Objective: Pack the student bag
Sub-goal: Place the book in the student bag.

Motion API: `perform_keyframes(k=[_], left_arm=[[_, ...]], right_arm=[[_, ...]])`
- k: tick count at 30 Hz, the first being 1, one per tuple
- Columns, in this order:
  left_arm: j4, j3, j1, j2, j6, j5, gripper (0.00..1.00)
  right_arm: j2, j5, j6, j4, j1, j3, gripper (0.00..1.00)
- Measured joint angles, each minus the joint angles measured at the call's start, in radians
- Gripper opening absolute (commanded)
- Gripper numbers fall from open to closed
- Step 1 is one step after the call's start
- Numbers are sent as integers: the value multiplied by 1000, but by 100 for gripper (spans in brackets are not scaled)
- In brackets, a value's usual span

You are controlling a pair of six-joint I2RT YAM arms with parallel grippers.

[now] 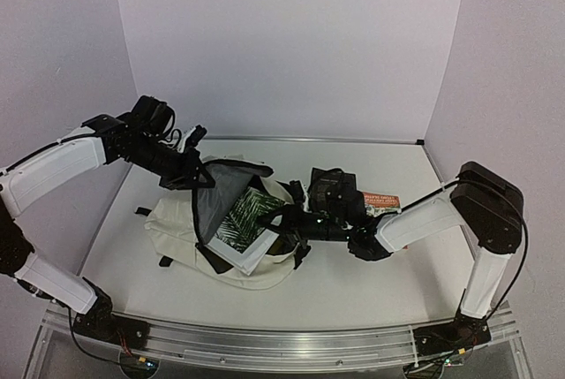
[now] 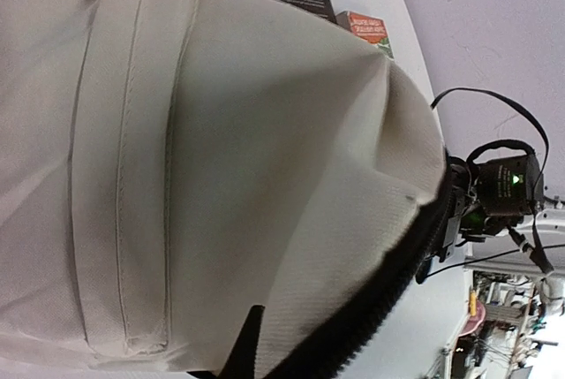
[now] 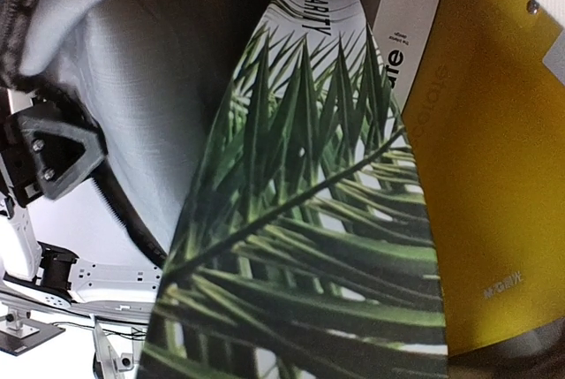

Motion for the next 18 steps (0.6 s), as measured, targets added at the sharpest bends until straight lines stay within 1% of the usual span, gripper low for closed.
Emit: perform_keyframes(k=[2,5,8,11,14,18], left_arm=[[-15,37,-1,-9,7,-15,0],[-42,119,-1,-48,20,-45,0],[-98,221,-1,-70,46,-71,0],[-153,302,4,-63,71,-89,0],[-190,344,6,-41,93,-94,0],[-208,352,6,-12,112,-90,0]], right_arm=[[-33,14,2,-33,-1,-4,29],[-128,59,-3,-105,-7,-39,32],[-237,108,-25,-186,-20,-60,33],[-315,137,-52,-215,-26,-60,33],[-340,141,-68,-213,-26,-57,32],[-314,130,-82,-236,-28,-41,31]])
